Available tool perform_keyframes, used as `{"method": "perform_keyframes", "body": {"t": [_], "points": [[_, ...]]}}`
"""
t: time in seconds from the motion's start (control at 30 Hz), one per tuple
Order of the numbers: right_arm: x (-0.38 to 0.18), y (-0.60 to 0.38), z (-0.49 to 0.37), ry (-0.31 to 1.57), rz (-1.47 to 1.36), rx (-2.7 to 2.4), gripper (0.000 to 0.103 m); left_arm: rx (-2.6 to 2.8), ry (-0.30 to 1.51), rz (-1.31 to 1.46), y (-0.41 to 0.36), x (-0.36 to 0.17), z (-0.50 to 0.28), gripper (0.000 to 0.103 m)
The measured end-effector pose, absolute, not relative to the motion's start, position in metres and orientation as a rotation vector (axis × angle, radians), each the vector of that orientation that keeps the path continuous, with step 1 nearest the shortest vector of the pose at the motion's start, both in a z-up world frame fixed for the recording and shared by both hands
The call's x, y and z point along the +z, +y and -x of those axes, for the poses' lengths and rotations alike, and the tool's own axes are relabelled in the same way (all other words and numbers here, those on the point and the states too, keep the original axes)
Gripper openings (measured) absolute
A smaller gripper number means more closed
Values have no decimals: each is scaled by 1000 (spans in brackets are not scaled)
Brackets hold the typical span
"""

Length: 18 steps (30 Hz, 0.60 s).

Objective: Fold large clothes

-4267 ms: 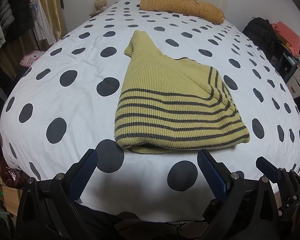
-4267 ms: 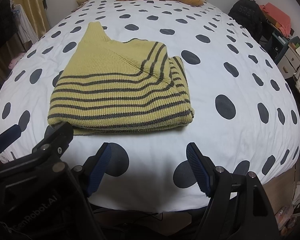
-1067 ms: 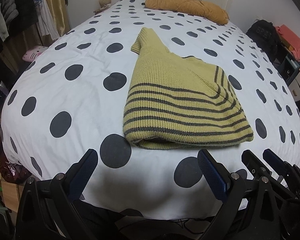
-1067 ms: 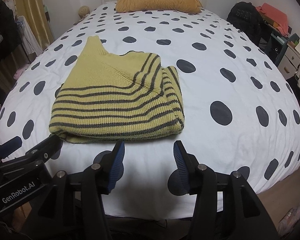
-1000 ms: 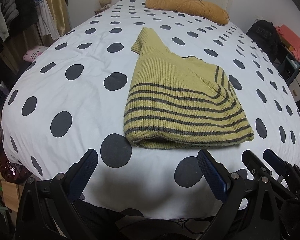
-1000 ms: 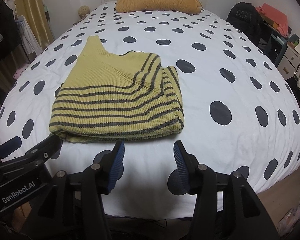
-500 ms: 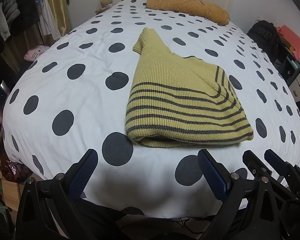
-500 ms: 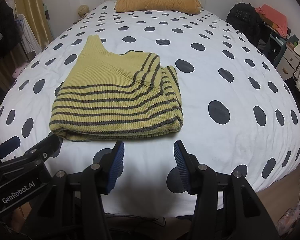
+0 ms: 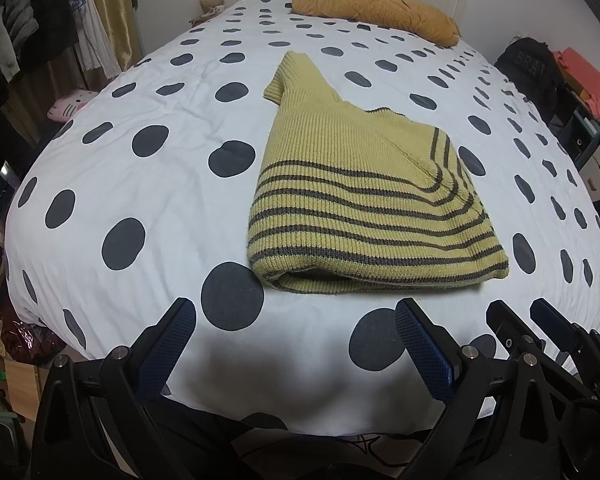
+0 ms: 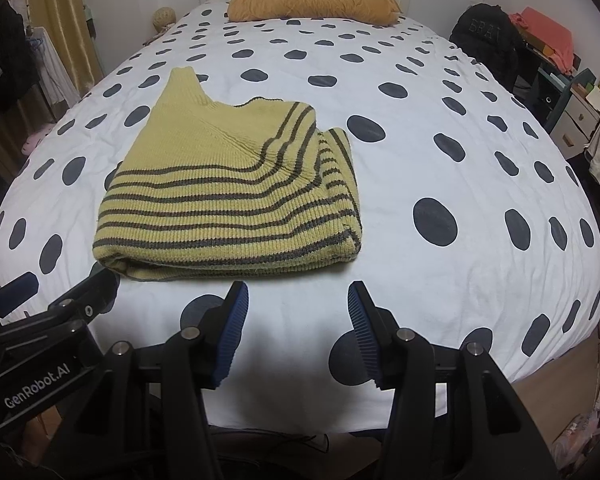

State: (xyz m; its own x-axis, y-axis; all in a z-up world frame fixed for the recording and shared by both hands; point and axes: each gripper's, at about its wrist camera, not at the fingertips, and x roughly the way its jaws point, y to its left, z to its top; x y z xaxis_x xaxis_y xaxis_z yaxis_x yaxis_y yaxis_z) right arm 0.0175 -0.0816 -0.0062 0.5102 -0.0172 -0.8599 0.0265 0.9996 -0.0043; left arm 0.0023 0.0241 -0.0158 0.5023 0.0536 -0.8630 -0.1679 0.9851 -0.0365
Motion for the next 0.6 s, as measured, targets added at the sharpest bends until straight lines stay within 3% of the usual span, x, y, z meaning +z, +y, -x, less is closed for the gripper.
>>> {"method": "perform_keyframes", "body": {"t": [0.6], "points": [[-6,-84,-14,1038,-4,-32,53,137,1043,124,25,-19,-4,100]]}}
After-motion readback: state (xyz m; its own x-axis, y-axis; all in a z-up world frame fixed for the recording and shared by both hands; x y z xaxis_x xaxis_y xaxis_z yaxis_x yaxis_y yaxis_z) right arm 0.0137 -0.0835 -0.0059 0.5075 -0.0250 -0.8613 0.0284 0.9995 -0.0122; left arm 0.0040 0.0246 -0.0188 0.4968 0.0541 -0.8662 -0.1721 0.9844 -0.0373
